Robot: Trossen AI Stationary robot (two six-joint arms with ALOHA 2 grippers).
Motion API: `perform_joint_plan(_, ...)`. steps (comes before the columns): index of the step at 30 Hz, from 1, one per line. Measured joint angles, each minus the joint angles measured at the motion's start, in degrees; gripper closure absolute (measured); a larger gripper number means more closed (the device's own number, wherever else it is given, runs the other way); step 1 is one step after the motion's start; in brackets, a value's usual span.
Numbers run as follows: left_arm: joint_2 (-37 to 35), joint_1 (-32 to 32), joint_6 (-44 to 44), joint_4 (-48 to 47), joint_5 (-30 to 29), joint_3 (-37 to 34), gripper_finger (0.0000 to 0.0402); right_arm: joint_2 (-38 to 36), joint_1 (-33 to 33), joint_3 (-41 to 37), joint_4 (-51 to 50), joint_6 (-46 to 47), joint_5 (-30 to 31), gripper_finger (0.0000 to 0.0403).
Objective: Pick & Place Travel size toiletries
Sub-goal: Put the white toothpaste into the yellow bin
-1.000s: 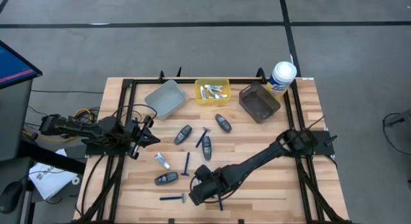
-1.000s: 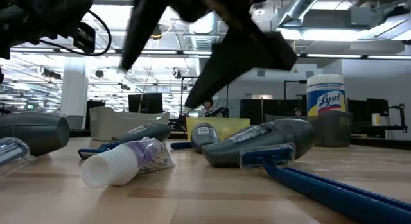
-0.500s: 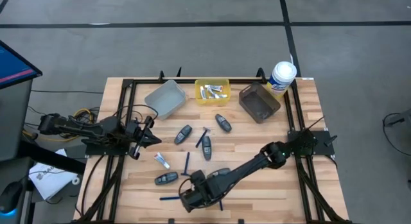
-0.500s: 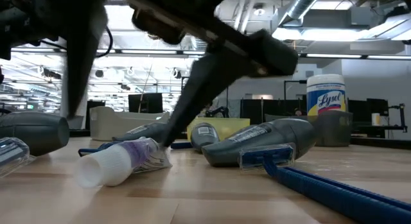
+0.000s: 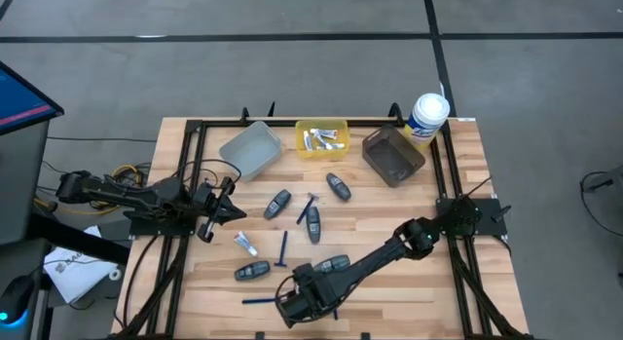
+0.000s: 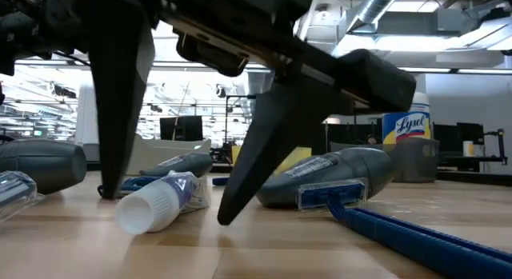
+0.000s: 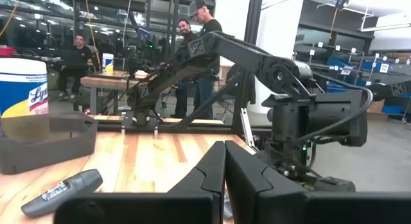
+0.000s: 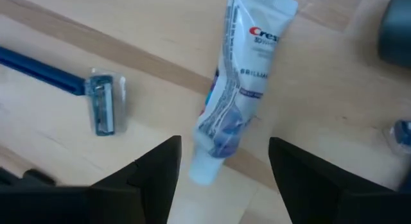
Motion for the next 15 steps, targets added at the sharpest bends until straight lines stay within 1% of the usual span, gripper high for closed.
perform_joint_plan(4, 0.00, 0.00, 0.00, 0.02, 0.00, -0.02, 0.0401, 0.20, -0.48, 0.00, -0.22, -1.31, -0.38, 0.0192)
perform_joint_plan(9, 0.00, 0.00, 0.00, 0.05, 0.00, 0.00, 0.0401, 0.20, -0.61, 0.00, -1.56, -2.87, -2.52, 0.0213)
perform_joint_plan(15, 0.00, 0.00, 0.00, 0.16, 0.00, 0.00, 0.0401, 0.20, -0.48, 0.00, -3.88, -4.99, -3.53, 0.0260)
